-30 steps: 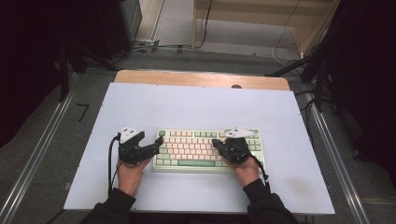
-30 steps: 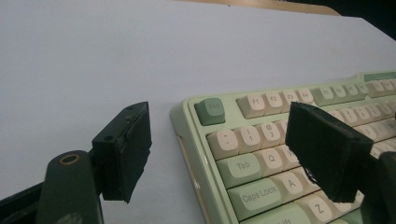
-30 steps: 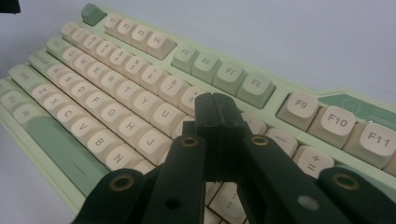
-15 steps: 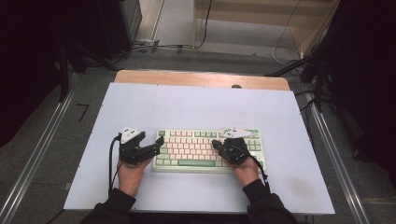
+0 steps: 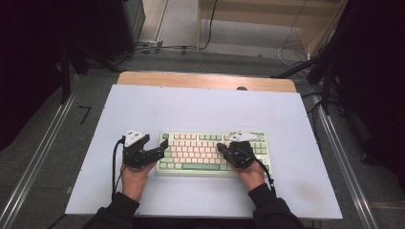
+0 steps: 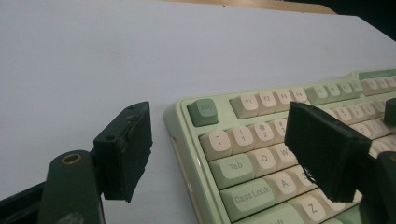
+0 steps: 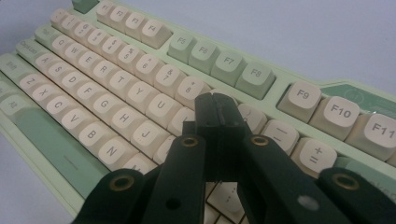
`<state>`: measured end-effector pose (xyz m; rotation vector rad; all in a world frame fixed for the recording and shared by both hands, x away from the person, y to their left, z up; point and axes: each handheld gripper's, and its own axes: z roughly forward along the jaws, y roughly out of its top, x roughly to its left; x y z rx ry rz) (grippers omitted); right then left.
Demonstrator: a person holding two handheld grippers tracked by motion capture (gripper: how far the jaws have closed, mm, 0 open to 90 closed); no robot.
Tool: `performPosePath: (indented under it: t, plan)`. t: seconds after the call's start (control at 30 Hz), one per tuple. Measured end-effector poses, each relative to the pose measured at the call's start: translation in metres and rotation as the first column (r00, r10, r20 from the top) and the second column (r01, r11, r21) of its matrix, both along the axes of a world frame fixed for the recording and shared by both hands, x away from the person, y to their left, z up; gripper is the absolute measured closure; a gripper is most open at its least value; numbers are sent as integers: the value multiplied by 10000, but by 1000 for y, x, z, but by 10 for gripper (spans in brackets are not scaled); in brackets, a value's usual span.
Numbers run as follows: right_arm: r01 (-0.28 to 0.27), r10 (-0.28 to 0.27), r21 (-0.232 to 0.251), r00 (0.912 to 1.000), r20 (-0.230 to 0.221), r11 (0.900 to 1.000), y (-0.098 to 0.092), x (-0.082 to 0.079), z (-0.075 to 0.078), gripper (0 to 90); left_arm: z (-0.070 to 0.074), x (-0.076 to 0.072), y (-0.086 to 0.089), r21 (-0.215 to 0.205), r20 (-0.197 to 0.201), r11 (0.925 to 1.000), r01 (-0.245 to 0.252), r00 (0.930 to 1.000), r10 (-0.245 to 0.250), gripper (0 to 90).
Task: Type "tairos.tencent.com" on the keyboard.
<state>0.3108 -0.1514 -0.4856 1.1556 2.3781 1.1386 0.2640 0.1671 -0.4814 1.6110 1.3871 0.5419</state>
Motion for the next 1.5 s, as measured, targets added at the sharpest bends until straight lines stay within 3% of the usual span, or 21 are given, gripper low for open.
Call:
performPosePath:
  t: [0.47, 0.57, 0.7, 0.83, 1.07, 1.23, 1.5]
  plan:
    - [-8, 9, -83, 10000, 19, 10000, 1, 1, -2, 876, -1, -1, -1, 38, 15, 10000, 37, 10000, -37, 234]
    - [-100, 106, -464, 9998, 141, 9989, 4, -1, -3, 873, 0, -1, -1, 30, 11, 10000, 40, 10000, -40, 234]
    - [-17, 25, -285, 9996, 299, 9996, 5, -4, 2, 838, 0, -2, -2, 22, 30, 10000, 72, 10000, -72, 235]
    - [199, -203, 111, 9990, 402, 9997, -3, -2, 7, 745, 0, -1, -2, -11, 45, 10000, 63, 10000, -63, 235]
    - [862, -888, 684, 9954, 362, 9939, -20, 3, 14, 322, 0, -2, -3, 20, 71, 9999, 117, 9999, -117, 234]
    - [1353, -1383, 973, 9901, 248, 9860, -30, 5, 16, 264, 1, -2, -3, 28, 79, 9999, 138, 9999, -139, 234]
    - [1368, -1403, 1207, 9899, 209, 9832, -33, 4, 18, 264, 1, -4, -7, 45, 104, 9995, 301, 9995, -302, 235]
